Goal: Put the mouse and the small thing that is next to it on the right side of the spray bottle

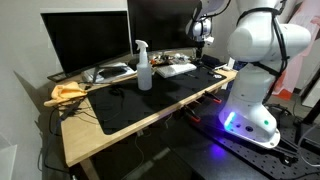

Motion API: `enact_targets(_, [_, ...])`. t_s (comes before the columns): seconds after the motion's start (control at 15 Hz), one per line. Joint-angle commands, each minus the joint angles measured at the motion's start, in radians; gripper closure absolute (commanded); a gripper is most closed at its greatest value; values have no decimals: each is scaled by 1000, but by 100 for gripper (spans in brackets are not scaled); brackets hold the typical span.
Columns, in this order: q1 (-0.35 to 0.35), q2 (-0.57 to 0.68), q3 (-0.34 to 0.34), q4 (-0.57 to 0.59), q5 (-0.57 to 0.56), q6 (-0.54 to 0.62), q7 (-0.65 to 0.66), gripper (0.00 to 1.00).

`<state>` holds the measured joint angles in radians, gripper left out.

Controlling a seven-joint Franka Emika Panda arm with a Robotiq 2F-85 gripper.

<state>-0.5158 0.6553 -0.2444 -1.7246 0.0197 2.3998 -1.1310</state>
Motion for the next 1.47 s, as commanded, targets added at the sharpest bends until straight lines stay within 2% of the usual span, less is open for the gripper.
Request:
enact_targets(0.0, [-5, 35, 7, 40, -48, 3, 31, 0])
enact_targets(0.47, [4, 53, 15, 44, -85, 9, 31, 0])
enact_targets(0.53, [5, 53, 16, 42, -85, 10, 29, 10])
enact_targets(0.6, [5, 52, 18, 41, -86, 13, 28, 28])
enact_targets(0.8, [8, 51, 21, 37, -88, 22, 27, 51])
enact_targets(0.87, [9, 50, 20, 39, -90, 24, 28, 56])
enact_targets(1.07, [9, 23, 18, 14, -82, 31, 40, 56])
enact_targets(1.4, [4, -119, 25, -104, -60, 63, 67, 56])
